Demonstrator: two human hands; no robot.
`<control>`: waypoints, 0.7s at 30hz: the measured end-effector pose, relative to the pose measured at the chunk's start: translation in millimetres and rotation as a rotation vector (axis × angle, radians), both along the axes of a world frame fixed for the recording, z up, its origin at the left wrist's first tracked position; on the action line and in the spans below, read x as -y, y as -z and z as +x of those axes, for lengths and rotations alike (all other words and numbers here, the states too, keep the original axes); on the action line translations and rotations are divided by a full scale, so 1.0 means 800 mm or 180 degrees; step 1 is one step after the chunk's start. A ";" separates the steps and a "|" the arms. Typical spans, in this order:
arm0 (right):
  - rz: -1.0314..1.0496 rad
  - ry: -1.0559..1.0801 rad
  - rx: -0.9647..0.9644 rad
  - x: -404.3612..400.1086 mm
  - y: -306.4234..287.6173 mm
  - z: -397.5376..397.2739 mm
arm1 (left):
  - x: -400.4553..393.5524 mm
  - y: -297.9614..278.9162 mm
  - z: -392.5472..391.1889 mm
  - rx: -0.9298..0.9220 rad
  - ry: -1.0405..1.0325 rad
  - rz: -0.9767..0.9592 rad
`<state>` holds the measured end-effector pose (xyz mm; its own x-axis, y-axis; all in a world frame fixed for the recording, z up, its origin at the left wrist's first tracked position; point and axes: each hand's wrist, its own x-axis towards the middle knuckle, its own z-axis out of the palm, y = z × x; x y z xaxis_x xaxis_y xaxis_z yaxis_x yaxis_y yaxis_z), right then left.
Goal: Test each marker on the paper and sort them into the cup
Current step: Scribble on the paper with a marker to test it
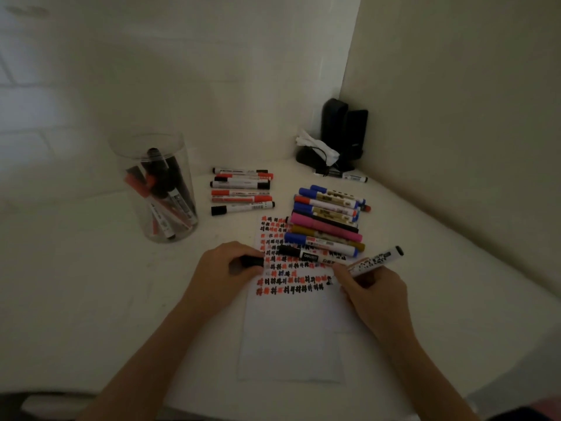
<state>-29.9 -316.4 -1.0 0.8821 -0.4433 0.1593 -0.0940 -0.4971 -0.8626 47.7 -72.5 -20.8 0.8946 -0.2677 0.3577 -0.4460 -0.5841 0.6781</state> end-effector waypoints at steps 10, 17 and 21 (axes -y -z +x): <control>-0.0253 -0.0124 0.0000 0.000 0.005 0.002 | 0.001 0.000 -0.002 0.0000 -0.0014 0.0087; -0.0070 -0.0125 0.0039 0.001 0.004 -0.002 | -0.002 0.003 0.000 0.0046 0.0031 0.0075; -0.0146 -0.0212 0.0023 -0.003 0.001 -0.002 | -0.001 0.004 0.001 0.0027 0.0025 0.0077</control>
<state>-31.3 -313.9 -2.1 0.9082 -0.3757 0.1844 -0.0533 -0.5410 -0.8393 48.3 -71.6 -24.1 0.8894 -0.2834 0.3586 -0.4563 -0.5967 0.6602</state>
